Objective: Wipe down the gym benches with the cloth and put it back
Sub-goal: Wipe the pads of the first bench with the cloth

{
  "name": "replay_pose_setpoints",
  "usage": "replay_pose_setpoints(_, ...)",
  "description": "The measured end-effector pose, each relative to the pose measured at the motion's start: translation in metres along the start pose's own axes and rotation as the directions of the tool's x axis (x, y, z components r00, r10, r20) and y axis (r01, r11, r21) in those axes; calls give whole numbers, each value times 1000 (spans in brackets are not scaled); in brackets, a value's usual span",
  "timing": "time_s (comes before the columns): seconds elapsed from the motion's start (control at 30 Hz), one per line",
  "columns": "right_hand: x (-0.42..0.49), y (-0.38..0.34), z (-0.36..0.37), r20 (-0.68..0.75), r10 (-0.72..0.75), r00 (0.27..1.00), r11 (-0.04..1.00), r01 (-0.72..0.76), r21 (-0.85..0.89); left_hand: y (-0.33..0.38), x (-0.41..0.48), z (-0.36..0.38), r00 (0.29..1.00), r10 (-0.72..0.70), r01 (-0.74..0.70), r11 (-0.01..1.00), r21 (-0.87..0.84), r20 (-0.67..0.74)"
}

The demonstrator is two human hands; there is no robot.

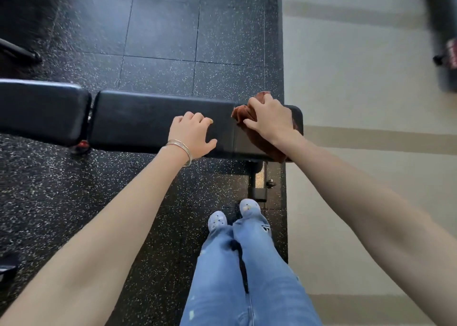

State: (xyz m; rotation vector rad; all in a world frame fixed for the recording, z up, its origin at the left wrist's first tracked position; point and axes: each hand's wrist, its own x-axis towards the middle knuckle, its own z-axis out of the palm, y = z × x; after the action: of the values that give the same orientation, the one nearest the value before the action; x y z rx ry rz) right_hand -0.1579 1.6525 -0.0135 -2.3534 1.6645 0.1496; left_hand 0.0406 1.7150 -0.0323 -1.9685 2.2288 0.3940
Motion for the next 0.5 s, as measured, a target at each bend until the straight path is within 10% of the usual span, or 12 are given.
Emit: replay_pose_setpoints(0.5,5,4,-110,-105,-156,982,983,144,-116,15,-6,-110,978,-115,131,988,82,-173)
